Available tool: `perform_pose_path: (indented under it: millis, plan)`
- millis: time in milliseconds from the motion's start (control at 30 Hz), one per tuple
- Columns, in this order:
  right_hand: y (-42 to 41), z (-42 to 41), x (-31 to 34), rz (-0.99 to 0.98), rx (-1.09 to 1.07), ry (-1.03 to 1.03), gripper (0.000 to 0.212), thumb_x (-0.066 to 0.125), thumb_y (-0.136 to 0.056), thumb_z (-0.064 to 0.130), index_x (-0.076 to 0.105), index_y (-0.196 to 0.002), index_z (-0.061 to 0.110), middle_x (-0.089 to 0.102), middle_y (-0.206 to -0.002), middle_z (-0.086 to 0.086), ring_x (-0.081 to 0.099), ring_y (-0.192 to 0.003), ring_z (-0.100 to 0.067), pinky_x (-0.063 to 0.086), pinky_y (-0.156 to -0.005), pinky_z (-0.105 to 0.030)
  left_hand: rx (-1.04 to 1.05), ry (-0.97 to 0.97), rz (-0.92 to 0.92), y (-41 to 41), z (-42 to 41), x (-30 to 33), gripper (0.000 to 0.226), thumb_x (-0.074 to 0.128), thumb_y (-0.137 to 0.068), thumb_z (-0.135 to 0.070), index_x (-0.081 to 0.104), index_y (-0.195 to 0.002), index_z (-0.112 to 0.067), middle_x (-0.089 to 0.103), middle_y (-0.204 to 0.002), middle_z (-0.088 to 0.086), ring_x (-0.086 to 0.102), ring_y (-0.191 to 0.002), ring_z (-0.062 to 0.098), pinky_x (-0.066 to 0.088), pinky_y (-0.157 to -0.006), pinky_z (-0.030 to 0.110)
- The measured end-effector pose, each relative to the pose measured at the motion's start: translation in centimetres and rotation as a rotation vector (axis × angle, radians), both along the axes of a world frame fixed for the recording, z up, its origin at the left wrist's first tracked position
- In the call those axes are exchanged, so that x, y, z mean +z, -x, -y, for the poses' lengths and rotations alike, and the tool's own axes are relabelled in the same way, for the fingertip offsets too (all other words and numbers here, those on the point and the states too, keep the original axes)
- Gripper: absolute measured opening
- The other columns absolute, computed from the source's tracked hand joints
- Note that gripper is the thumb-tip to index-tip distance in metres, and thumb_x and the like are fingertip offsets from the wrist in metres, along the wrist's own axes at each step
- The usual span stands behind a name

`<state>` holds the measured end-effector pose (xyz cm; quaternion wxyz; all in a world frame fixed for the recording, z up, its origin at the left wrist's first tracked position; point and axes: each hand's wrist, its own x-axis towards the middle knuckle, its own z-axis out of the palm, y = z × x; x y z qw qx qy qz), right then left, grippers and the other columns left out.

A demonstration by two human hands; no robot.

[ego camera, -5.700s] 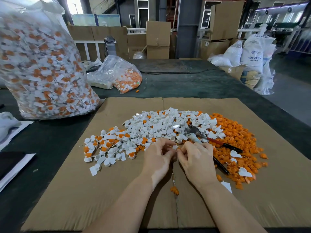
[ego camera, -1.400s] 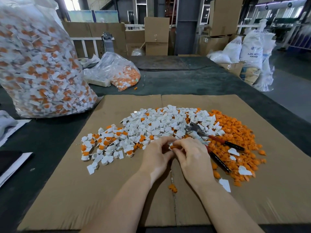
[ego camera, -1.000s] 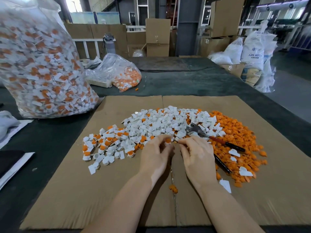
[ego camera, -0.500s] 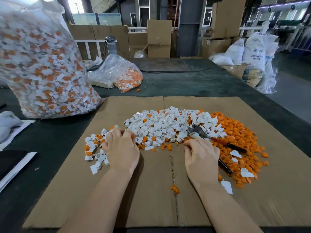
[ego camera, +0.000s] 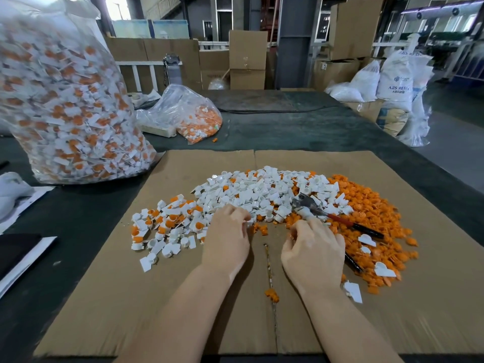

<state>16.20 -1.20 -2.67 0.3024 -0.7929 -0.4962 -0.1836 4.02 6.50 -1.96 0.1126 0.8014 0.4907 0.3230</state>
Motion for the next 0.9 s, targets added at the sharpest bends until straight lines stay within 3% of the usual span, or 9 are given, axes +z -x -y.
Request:
perform_pose_path:
  millis: [100,200,367,467,600,700,800,900]
  plan:
    - [0.0,0.0,0.0,-0.006,0.041,0.014,0.018,0.071,-0.061,-0.009,0.063,-0.068,0.005,0.062,-0.072,-0.013,0.059,-0.059,-0.031,0.045,-0.058,-0.037,-0.018,0.022,-0.08,-0.8,0.0,-0.8,0.037,0.049,-0.092,-0.005,0.057,-0.126,-0.017,0.05,-0.119,0.0,0.038,-0.113,0.016,0.025,-0.086,0.015]
    - [-0.2,-0.2,-0.2,-0.03,0.145,0.022,0.02,0.066,-0.066,-0.014,0.067,-0.075,0.004,0.063,-0.076,-0.012,0.06,-0.065,-0.031,0.047,-0.063,-0.037,-0.03,0.035,-0.09,-1.0,-0.1,-0.9,0.036,0.051,-0.091,-0.005,0.057,-0.125,-0.018,0.049,-0.119,0.0,0.038,-0.112,0.016,0.022,-0.083,0.014]
    - [-0.4,-0.2,-0.2,-0.058,0.04,-0.008,0.015,0.072,-0.066,-0.004,0.068,-0.076,0.007,0.064,-0.079,-0.01,0.06,-0.075,-0.031,0.045,-0.065,-0.038,-0.061,0.092,-0.011,-1.1,0.0,-0.5,0.031,0.059,-0.09,-0.013,0.06,-0.121,-0.017,0.053,-0.113,-0.001,0.052,-0.108,0.015,0.035,-0.088,0.015]
    - [-0.2,-0.3,-0.3,-0.017,-0.002,0.033,0.013,0.078,-0.066,0.006,0.069,-0.075,0.008,0.064,-0.078,-0.009,0.06,-0.073,-0.031,0.043,-0.064,-0.038,-0.025,0.112,0.008,-0.9,0.1,-0.4,0.026,0.061,-0.09,-0.018,0.061,-0.116,-0.018,0.053,-0.112,-0.001,0.053,-0.104,0.014,0.034,-0.084,0.014]
    - [-0.4,-0.5,-0.3,-0.009,0.016,0.133,0.013,0.073,-0.072,-0.001,0.068,-0.074,0.01,0.061,-0.077,-0.007,0.058,-0.076,-0.029,0.038,-0.068,-0.035,-0.028,0.167,0.051,-1.0,0.2,-0.2,0.014,0.063,-0.089,-0.017,0.06,-0.103,-0.018,0.054,-0.1,-0.004,0.054,-0.091,0.011,0.036,-0.075,0.013]
    - [-0.5,-0.6,-0.3,-0.073,0.068,0.147,0.016,0.064,-0.078,-0.007,0.068,-0.08,0.008,0.06,-0.079,-0.008,0.058,-0.078,-0.029,0.035,-0.07,-0.034,-0.048,0.203,0.154,-1.0,0.3,0.0,0.024,0.064,-0.089,-0.015,0.062,-0.112,-0.019,0.055,-0.098,-0.006,0.046,-0.079,-0.001,0.034,-0.068,0.002]
    - [-0.5,-0.5,-0.3,-0.095,0.084,0.067,0.018,0.066,-0.074,-0.012,0.067,-0.075,0.006,0.061,-0.072,-0.009,0.058,-0.07,-0.03,0.038,-0.066,-0.034,-0.072,0.236,0.205,-1.2,0.5,0.2,0.032,0.06,-0.091,-0.017,0.06,-0.123,-0.021,0.045,-0.096,-0.009,0.043,-0.08,-0.001,0.03,-0.07,0.004]
    - [-0.4,-0.5,-0.2,-0.085,0.096,0.049,0.013,0.07,-0.074,-0.003,0.069,-0.08,0.008,0.064,-0.08,-0.009,0.061,-0.078,-0.03,0.043,-0.07,-0.039,-0.092,0.281,0.264,-1.4,0.7,0.3,0.029,0.061,-0.09,-0.015,0.062,-0.118,-0.021,0.042,-0.091,-0.008,0.044,-0.077,-0.001,0.03,-0.069,0.0]
